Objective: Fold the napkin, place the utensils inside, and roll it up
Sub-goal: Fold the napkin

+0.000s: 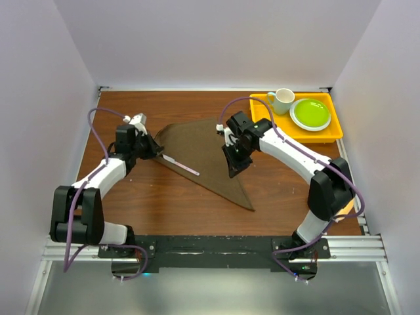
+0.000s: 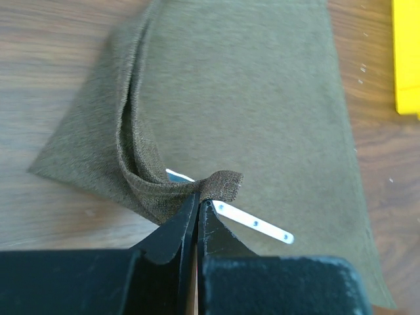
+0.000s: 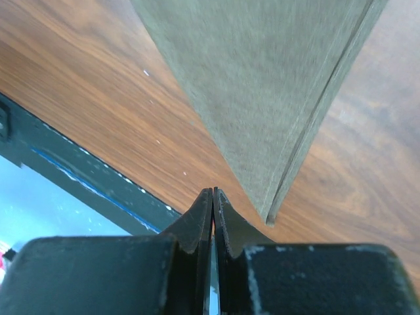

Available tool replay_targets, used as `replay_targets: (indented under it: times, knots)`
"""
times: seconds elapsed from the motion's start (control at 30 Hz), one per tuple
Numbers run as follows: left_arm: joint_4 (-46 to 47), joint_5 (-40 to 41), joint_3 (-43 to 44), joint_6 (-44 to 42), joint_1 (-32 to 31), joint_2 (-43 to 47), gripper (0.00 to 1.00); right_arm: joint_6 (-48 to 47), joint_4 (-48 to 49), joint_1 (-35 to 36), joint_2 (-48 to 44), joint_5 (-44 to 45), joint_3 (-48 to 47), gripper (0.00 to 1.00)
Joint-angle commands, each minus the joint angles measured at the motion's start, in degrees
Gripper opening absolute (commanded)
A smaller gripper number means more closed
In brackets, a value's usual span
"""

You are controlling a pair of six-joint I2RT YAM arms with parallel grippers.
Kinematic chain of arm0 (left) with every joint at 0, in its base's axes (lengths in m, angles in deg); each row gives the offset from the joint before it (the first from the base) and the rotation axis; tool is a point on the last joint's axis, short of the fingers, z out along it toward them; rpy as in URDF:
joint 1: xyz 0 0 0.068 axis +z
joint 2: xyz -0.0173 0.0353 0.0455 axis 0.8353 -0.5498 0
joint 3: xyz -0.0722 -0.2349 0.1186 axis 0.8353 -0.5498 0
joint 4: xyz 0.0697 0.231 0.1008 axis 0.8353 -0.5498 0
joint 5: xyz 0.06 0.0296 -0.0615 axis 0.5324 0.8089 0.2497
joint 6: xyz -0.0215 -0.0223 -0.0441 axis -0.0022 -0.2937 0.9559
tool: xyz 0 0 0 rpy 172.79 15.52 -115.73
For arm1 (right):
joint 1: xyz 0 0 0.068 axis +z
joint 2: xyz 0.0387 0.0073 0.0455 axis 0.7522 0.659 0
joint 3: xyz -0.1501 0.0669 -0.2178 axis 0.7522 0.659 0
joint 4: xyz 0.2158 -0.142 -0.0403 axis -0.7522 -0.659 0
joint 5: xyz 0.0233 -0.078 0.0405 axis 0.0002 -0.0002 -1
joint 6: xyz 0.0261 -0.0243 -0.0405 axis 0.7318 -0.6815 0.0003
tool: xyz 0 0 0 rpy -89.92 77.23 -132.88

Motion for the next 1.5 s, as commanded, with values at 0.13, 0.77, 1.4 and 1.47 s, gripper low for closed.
replay_targets:
  times: [0.13, 0.77, 1.4, 1.47]
  knots:
    - [3.75, -1.95, 4.42, 1.59, -5.49, -3.17, 0.06, 1.92, 1.78, -0.02, -3.83, -2.07, 6.54, 0.04]
    - [-3.89, -0.37, 9.53, -0.16, -13.41, -11.09, 0.09, -0.19, 2.74, -0.54, -4.35, -1.98, 9.26, 0.04]
    - [-2.32, -7.58, 4.52, -2.27, -12.54, -0.65, 0.68, 1.47, 4.50, -0.81, 2.49, -8.30, 4.19, 0.03]
    - [-2.05, -7.49, 4.43, -0.08, -11.57, 3.30, 0.66, 3.23, 5.29, -0.72, 2.85, -10.41, 2.77, 0.04]
